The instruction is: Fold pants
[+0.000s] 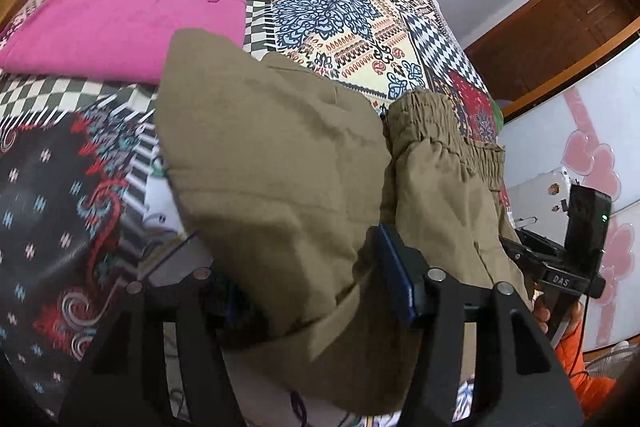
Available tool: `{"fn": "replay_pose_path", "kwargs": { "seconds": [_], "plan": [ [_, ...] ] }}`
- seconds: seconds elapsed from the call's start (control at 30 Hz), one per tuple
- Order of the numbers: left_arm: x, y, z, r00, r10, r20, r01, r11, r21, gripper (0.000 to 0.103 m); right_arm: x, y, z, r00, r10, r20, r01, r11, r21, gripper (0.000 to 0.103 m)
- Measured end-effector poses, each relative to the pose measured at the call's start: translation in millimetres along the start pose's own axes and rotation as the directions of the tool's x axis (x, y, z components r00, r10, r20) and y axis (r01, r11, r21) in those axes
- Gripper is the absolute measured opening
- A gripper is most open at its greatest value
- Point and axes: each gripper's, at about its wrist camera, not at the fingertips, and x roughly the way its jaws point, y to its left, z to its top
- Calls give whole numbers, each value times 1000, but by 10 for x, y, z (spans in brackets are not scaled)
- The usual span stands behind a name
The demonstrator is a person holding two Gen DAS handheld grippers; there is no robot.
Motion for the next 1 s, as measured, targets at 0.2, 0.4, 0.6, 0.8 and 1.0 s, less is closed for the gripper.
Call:
{"fn": "replay_pose_path", "kwargs": {
  "seconds": [0.2, 0.4, 0.6, 0.8, 1.0],
  "plan": [
    [-12, -168, 4, 999, 40, 19, -41, 998, 51, 29, -43, 8, 23, 1000, 23, 18, -23, 1000, 18, 33],
    [-189, -329, -76, 998, 54, 45, -59, 992, 114, 14, -219, 40, 33, 999, 7, 48, -8, 1000, 17, 21],
    [-502, -446, -185, 994, 57, 95, -69, 989, 127, 8, -482, 263, 36, 995, -8, 101, 11, 999, -32, 18],
    [-843, -463, -246, 987, 62, 150, -81, 989, 121, 8, -741, 578, 37, 988, -19, 156, 34, 995, -95, 18],
    [-1210, -348, -221, 976, 61, 209, -85, 991, 108, 8, -849, 895, 158, 980, -21, 200, 48, 990, -131, 18]
  ]
}}
